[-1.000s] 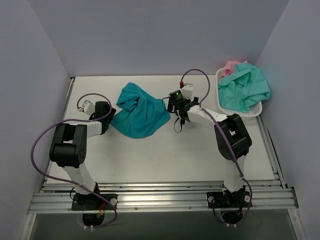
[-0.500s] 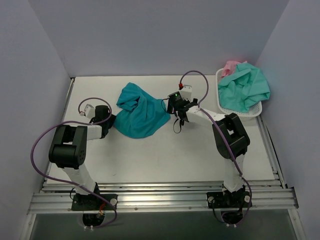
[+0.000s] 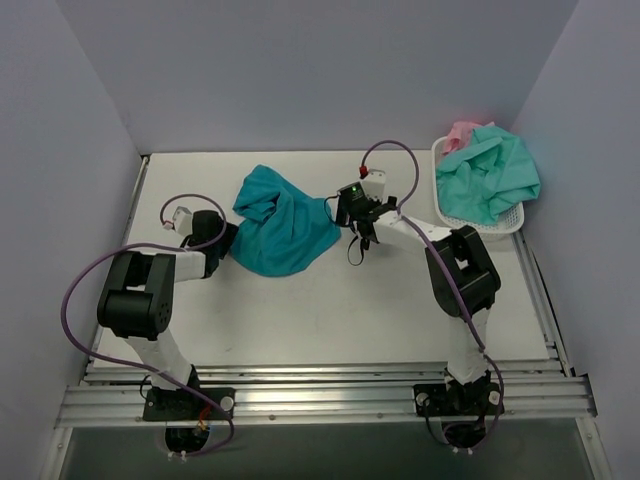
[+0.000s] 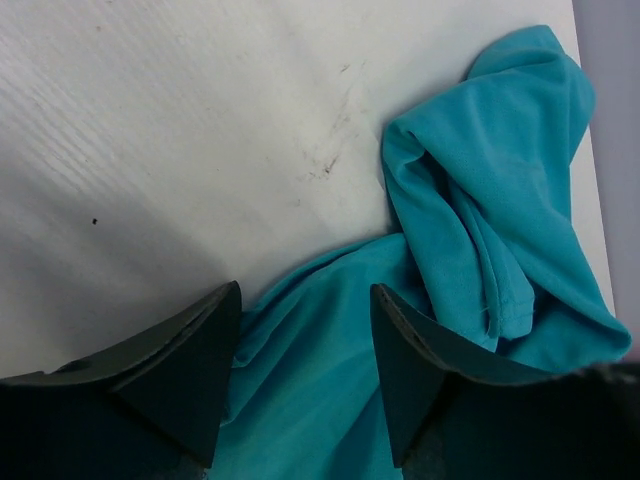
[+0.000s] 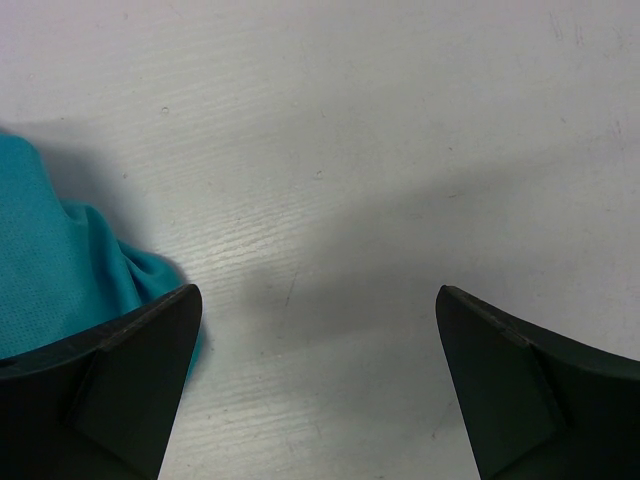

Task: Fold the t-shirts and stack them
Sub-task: Flatten out the tshirt

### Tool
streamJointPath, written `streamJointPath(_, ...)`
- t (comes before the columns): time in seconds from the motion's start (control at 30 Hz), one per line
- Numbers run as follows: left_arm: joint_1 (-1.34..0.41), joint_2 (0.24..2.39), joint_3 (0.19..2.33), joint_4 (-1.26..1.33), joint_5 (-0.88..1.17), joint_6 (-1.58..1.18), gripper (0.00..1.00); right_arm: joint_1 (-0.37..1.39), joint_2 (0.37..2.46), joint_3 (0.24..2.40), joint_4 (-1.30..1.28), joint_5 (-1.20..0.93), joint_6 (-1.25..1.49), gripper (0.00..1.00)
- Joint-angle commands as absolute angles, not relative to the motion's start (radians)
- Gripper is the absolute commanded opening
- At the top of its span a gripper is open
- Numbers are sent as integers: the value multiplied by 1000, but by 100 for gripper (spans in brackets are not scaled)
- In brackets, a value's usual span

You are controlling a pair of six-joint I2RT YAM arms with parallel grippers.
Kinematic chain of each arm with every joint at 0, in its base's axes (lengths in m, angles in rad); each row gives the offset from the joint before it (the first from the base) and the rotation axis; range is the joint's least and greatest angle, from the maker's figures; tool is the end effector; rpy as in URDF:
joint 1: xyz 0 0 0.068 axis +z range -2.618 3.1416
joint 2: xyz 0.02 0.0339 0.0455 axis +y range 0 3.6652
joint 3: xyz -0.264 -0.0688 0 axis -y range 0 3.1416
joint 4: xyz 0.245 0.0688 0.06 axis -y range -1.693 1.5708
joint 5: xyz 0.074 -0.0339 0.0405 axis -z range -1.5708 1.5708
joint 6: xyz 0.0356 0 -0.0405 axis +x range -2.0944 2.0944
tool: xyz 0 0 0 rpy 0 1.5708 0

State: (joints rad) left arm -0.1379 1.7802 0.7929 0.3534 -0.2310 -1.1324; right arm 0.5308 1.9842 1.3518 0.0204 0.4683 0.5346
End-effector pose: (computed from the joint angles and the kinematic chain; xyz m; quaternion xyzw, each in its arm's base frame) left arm 0.3453 -0.0397 0.1360 -0.4685 0.7542 -0.1833 0.4220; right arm 0.3925 0.2118 0.1981 0.1087 0.8629 0.0505 0.4910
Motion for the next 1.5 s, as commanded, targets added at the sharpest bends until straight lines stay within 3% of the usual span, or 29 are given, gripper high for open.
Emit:
streamJointPath(0.0,-164,1760,779,250,-228,-1095,65,522,1971,1350,23,502,541,100)
streamJointPath(0.7,-317,1591,741,17,-448,-1088,65,515,1887,1279,55,472,540,100)
streamJointPath(1.13,-316,1628,761,2,-518,-1114,63,505,1881,1270,64,468,537,100)
streamJointPath(1.47,-224,1712,819,20,-456,-1097,53,496,1891,1273,66,463,534,100)
